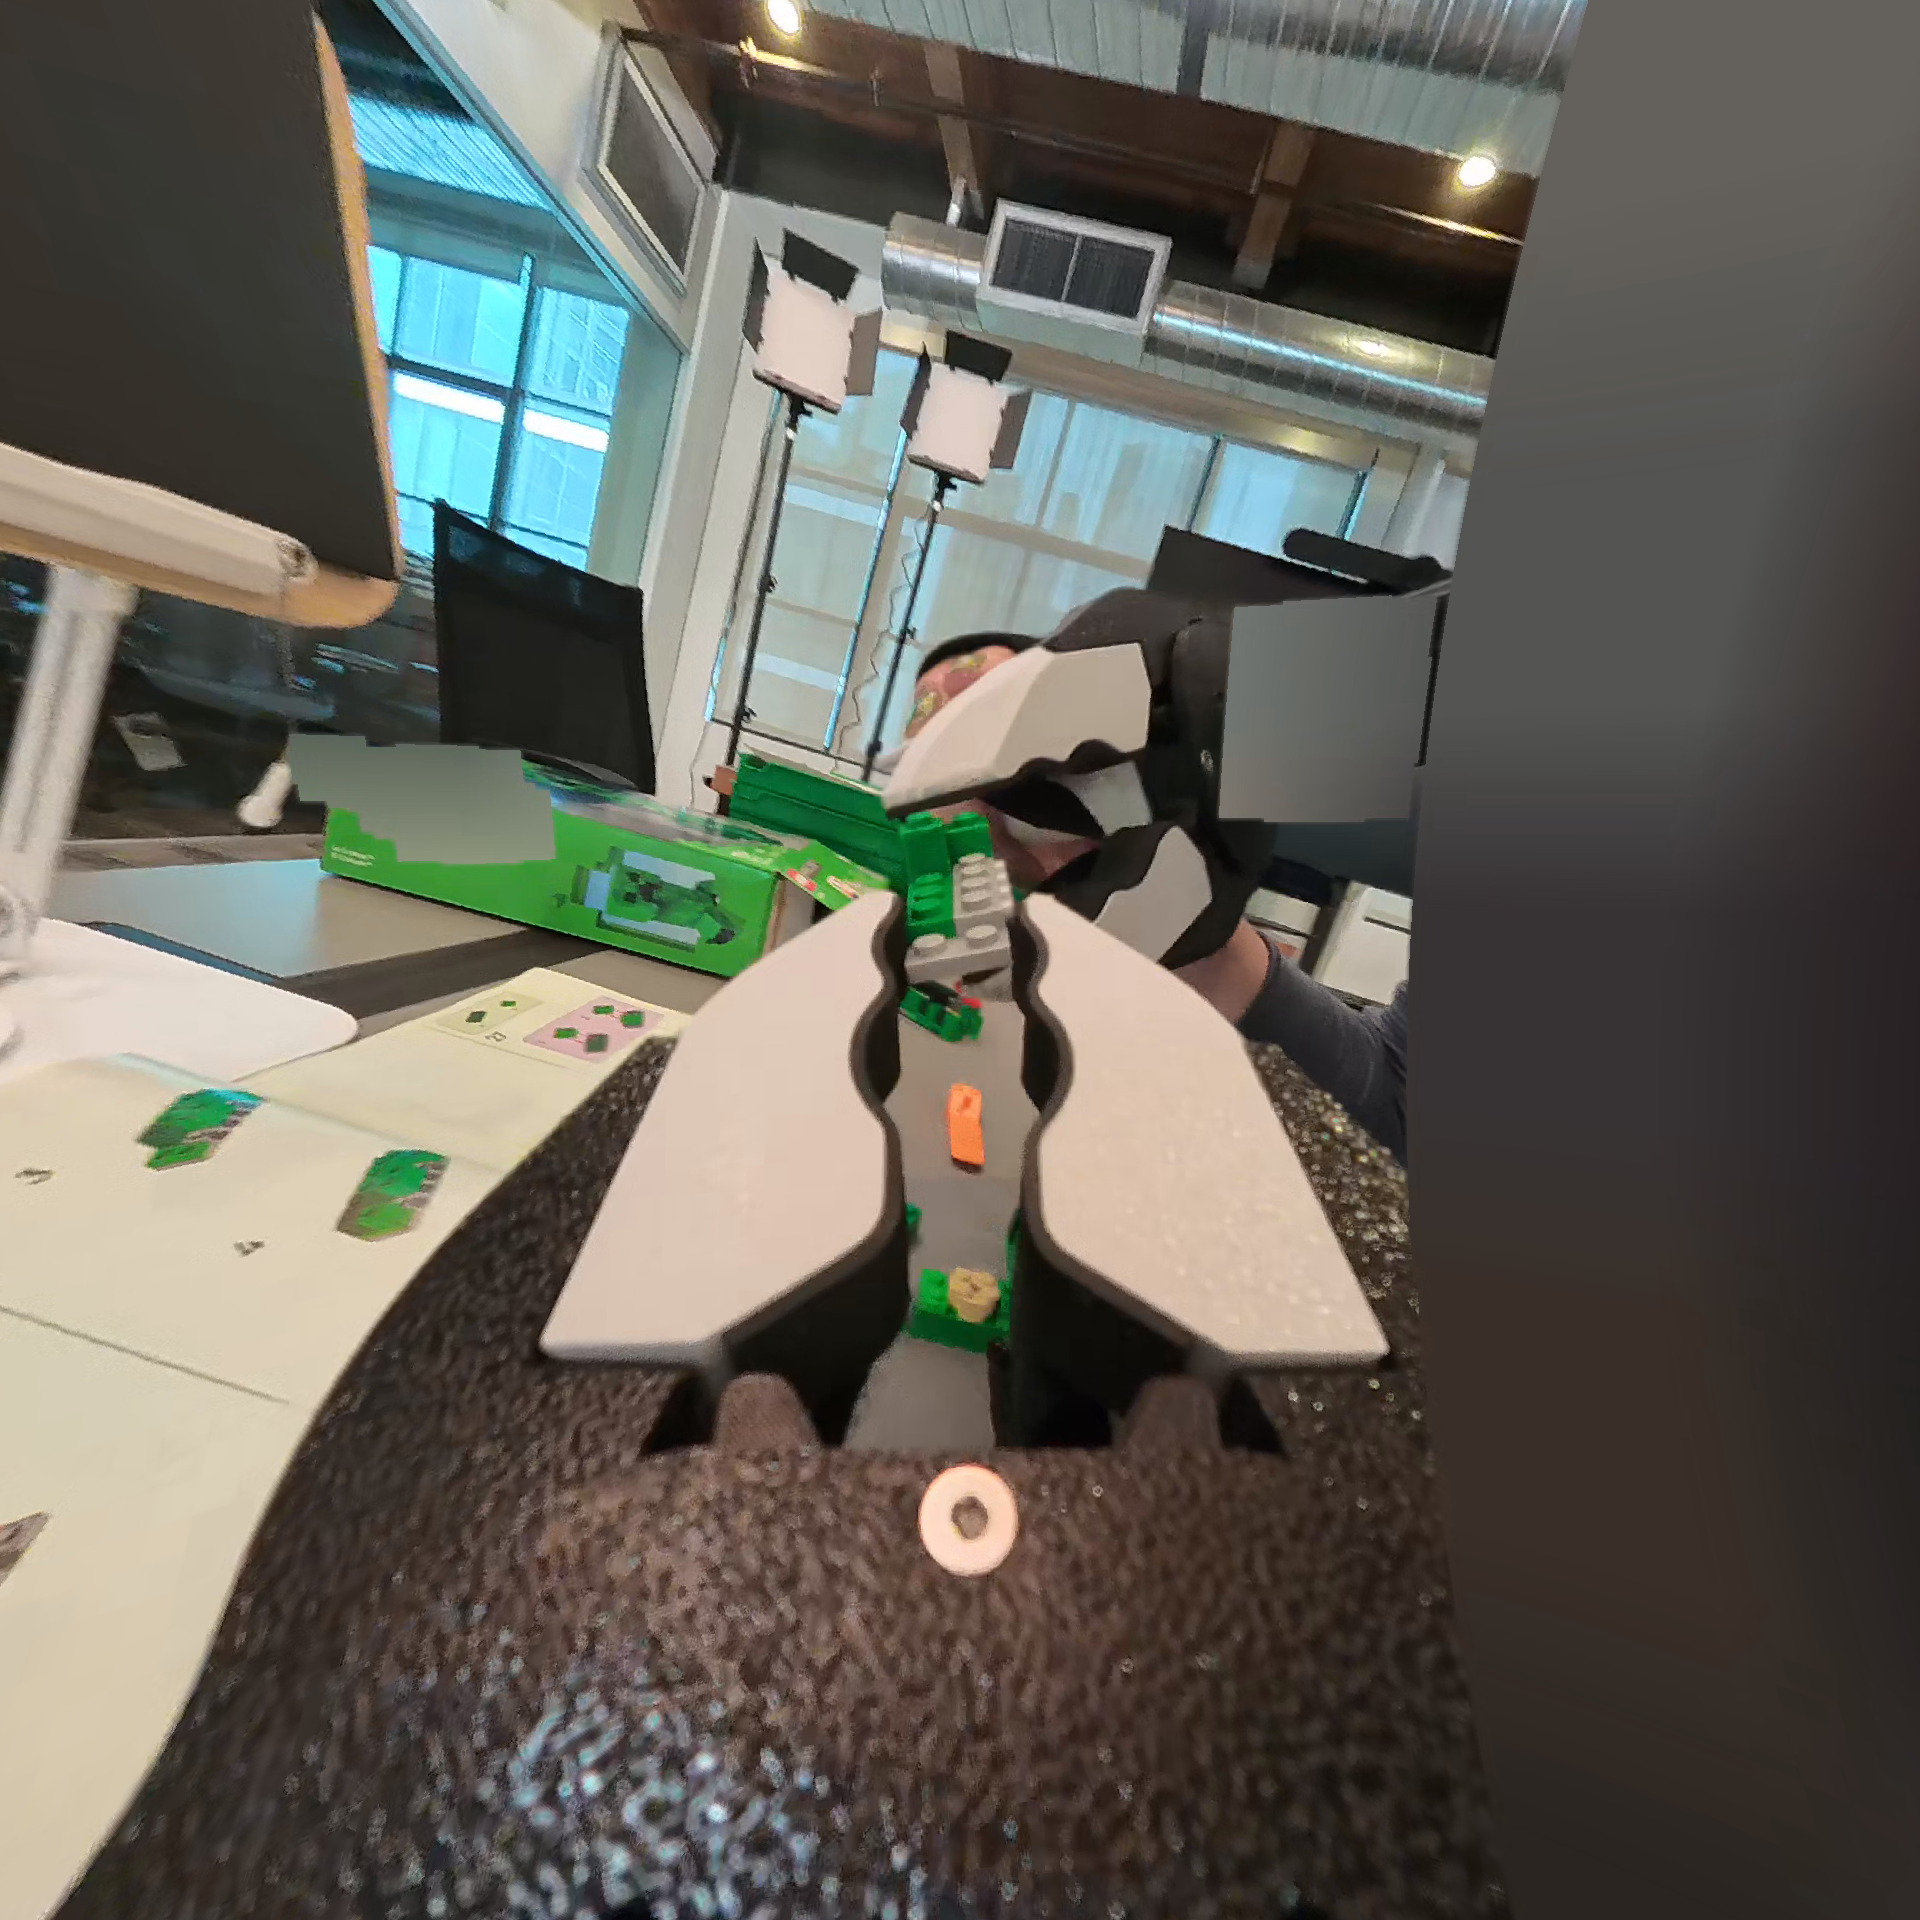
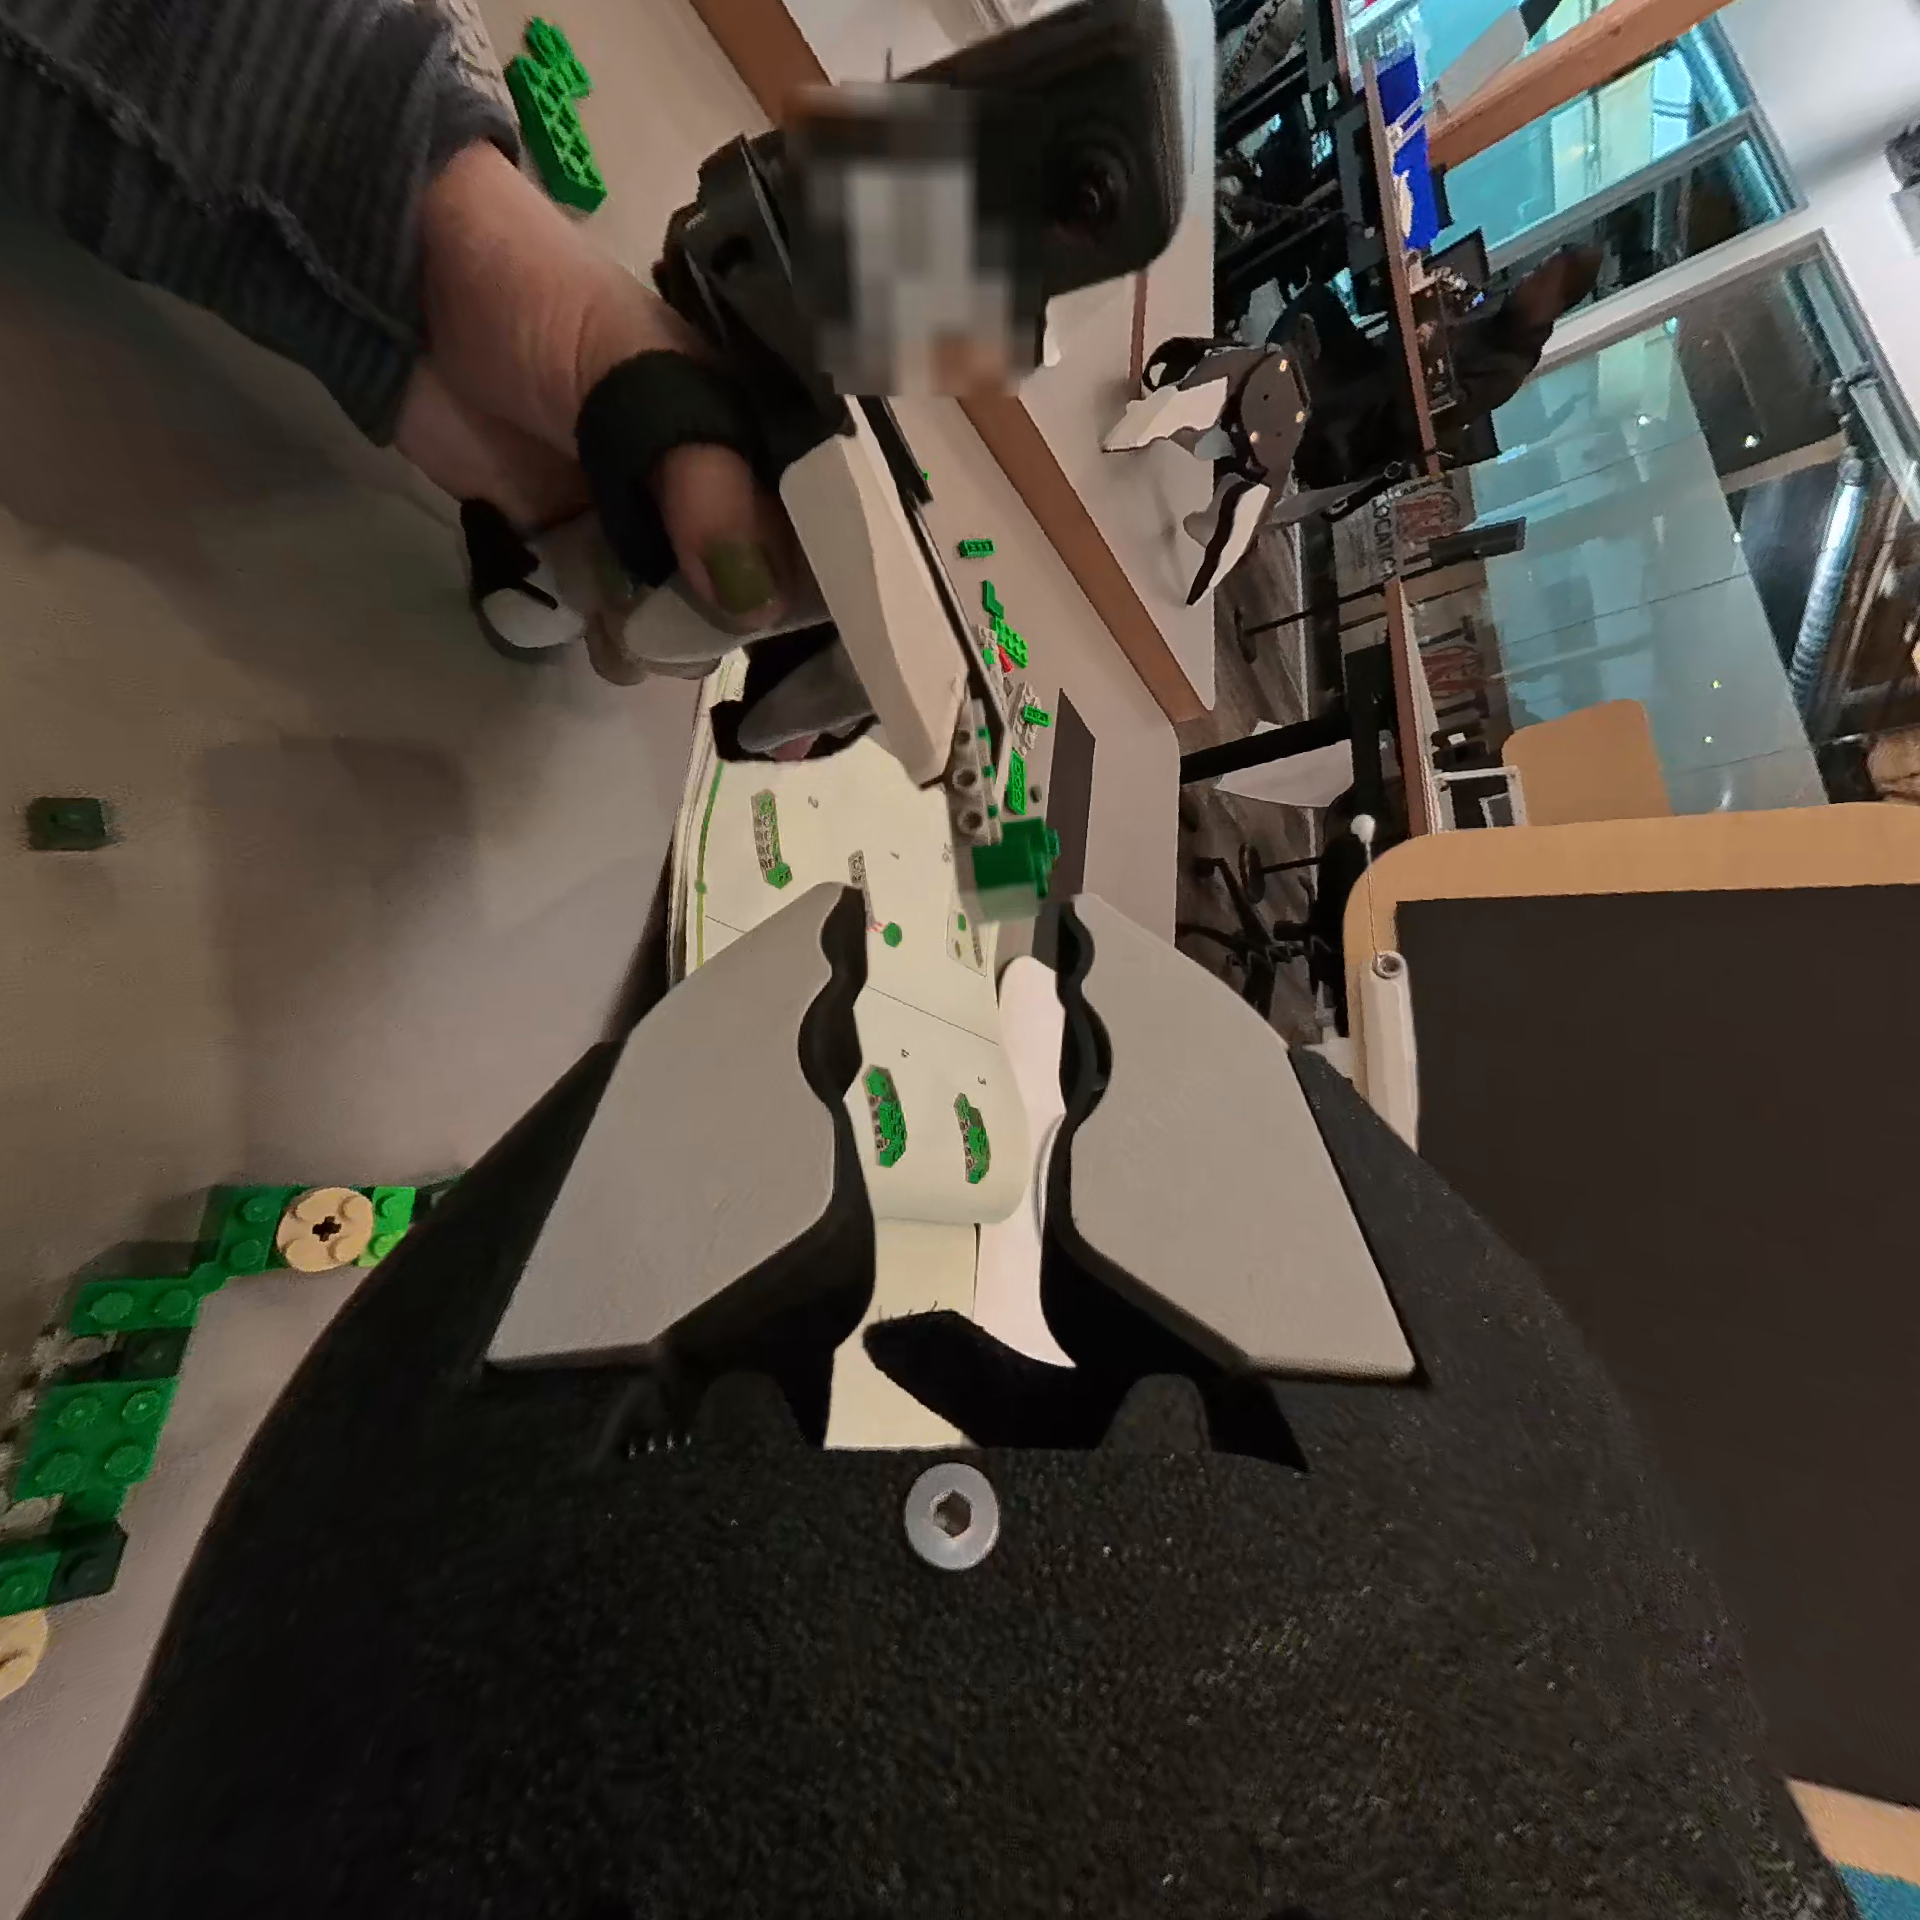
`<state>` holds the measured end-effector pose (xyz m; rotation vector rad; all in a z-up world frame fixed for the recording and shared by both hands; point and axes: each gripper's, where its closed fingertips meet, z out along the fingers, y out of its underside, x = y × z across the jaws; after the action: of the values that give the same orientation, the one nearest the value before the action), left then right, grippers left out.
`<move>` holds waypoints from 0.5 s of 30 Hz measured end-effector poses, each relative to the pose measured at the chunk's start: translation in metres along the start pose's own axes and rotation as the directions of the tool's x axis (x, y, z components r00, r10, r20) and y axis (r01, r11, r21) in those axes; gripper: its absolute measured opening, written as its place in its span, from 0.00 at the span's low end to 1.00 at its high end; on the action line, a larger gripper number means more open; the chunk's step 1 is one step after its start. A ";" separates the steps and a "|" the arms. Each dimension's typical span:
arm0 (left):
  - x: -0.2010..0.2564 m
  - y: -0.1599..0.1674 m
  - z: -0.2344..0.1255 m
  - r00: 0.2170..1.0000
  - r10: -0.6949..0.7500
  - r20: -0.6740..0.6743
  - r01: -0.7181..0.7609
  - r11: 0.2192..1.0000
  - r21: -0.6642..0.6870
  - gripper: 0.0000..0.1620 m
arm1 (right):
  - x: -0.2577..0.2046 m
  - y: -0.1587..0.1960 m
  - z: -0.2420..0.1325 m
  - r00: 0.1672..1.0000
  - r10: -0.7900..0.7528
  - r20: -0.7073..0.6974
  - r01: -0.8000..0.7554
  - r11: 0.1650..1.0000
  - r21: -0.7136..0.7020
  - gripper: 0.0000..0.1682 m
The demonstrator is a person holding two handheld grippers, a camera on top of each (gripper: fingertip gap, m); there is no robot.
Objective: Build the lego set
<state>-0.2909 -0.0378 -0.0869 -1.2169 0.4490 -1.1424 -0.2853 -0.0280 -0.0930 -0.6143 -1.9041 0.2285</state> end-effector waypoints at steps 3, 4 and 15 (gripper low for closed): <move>-0.004 -0.008 -0.006 0.998 0.046 0.047 -0.048 0.998 0.035 0.11 | 0.006 0.003 -0.006 1.000 0.019 -0.021 -0.019 1.000 -0.002 0.21; -0.006 -0.010 -0.008 0.996 0.064 0.067 -0.067 0.997 0.046 0.11 | 0.008 0.005 -0.007 0.999 0.022 -0.030 -0.023 1.000 -0.007 0.21; -0.028 -0.014 -0.019 0.935 0.213 0.283 -0.219 0.976 -0.010 0.11 | 0.021 0.033 -0.014 0.995 0.018 -0.095 -0.031 0.990 -0.141 0.18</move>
<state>-0.3241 -0.0220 -0.0887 -1.2555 0.3421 -0.7691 -0.2689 0.0092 -0.0850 -0.7323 -1.8340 0.0786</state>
